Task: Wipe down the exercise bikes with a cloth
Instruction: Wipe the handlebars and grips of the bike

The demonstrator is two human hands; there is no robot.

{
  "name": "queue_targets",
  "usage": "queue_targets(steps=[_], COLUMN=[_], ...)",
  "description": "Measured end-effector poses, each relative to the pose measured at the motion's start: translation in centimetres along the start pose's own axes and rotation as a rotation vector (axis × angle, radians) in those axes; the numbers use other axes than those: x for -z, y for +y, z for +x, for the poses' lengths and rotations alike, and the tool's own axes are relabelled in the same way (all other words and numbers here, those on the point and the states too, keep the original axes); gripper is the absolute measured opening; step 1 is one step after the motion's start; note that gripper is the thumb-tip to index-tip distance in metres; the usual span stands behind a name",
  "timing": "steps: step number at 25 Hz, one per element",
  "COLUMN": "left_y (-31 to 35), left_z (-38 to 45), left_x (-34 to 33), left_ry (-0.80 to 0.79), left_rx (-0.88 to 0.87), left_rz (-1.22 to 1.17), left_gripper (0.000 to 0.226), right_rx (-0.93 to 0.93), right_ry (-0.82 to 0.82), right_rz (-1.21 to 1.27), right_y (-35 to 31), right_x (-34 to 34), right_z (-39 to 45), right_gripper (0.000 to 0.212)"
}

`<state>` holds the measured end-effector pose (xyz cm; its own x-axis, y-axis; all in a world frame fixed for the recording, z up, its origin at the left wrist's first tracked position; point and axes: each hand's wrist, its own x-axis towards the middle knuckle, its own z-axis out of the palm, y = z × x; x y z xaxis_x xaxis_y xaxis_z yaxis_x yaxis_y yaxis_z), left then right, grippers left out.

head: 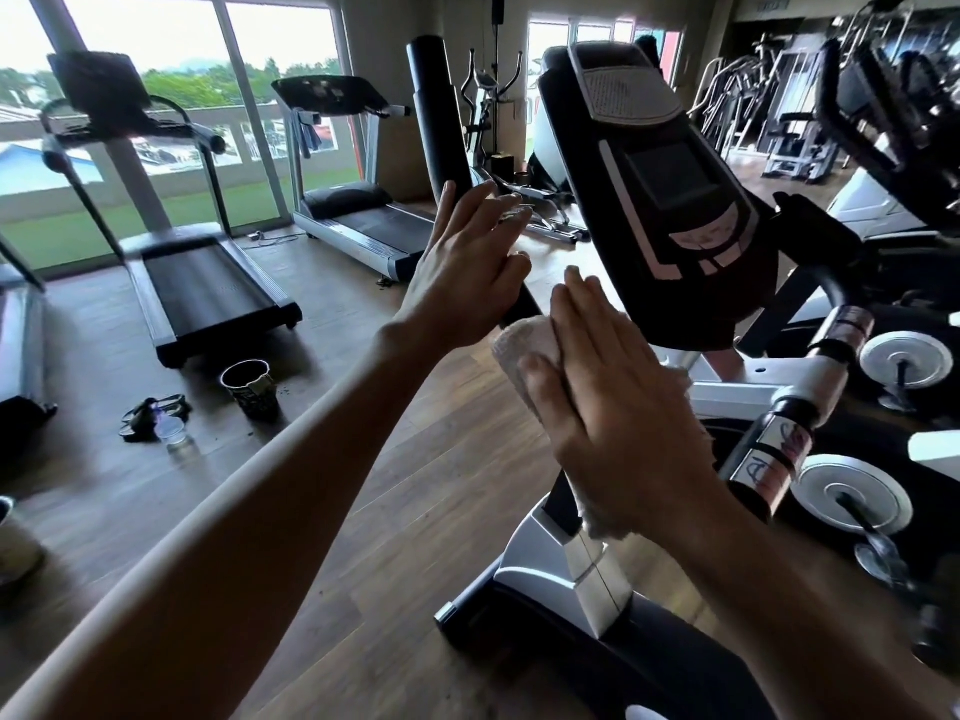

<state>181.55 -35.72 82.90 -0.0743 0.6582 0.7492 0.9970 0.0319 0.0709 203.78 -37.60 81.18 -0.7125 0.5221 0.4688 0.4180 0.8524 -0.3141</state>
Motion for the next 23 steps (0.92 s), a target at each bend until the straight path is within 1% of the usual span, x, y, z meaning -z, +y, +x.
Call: queue_targets(steps=[2, 5, 7, 9, 10, 12, 14, 16, 18, 20, 21, 23], left_y=[0.0, 0.3, 0.4, 0.3, 0.3, 0.1, 0.2, 0.2, 0.2, 0.1, 0.0, 0.1], left_z=[-0.1, -0.1, -0.1, -0.1, -0.1, -0.2, -0.3, -0.2, -0.3, -0.2, -0.2, -0.2], left_x=[0.1, 0.0, -0.1, -0.2, -0.2, -0.3, -0.5, -0.5, -0.4, -0.2, -0.2, -0.2], left_ry=[-0.004, 0.01, 0.015, 0.02, 0.023, 0.028, 0.05, 0.07, 0.056, 0.037, 0.032, 0.027], left_rx=[0.016, 0.02, 0.023, 0.026, 0.02, 0.005, -0.005, -0.007, -0.009, 0.001, 0.008, 0.019], left_rz=[-0.023, -0.04, -0.047, -0.048, -0.049, -0.058, -0.06, -0.066, -0.074, -0.076, -0.076, -0.066], left_gripper=[0.053, 0.049, 0.05, 0.054, 0.055, 0.053, 0.051, 0.05, 0.049, 0.049, 0.049, 0.05], right_rx=[0.035, 0.072, 0.033, -0.048, -0.089, -0.098, -0.03, 0.086, 0.231, 0.331, 0.318, 0.158], right_ry=[0.016, 0.018, 0.0, -0.024, -0.01, 0.069, 0.144, 0.152, 0.083, -0.002, -0.013, 0.046], right_rz=[-0.018, -0.018, 0.049, 0.157, 0.167, 0.08, 0.004, -0.035, 0.015, 0.142, 0.184, 0.187], right_y=[0.6, 1.9, 1.9, 1.2, 0.9, 0.3, -0.3, -0.4, 0.3, 1.3, 1.6, 1.4], right_x=[-0.3, -0.4, -0.4, -0.2, -0.2, -0.5, -0.7, -0.6, -0.1, 0.4, 0.4, 0.2], right_z=[-2.7, -4.9, -3.1, 0.2, 1.8, 3.1, 2.5, 1.3, 0.6, 0.3, 0.4, 0.9], right_gripper=[0.068, 0.069, 0.072, 0.073, 0.069, 0.053, 0.037, 0.031, 0.032, 0.035, 0.036, 0.036])
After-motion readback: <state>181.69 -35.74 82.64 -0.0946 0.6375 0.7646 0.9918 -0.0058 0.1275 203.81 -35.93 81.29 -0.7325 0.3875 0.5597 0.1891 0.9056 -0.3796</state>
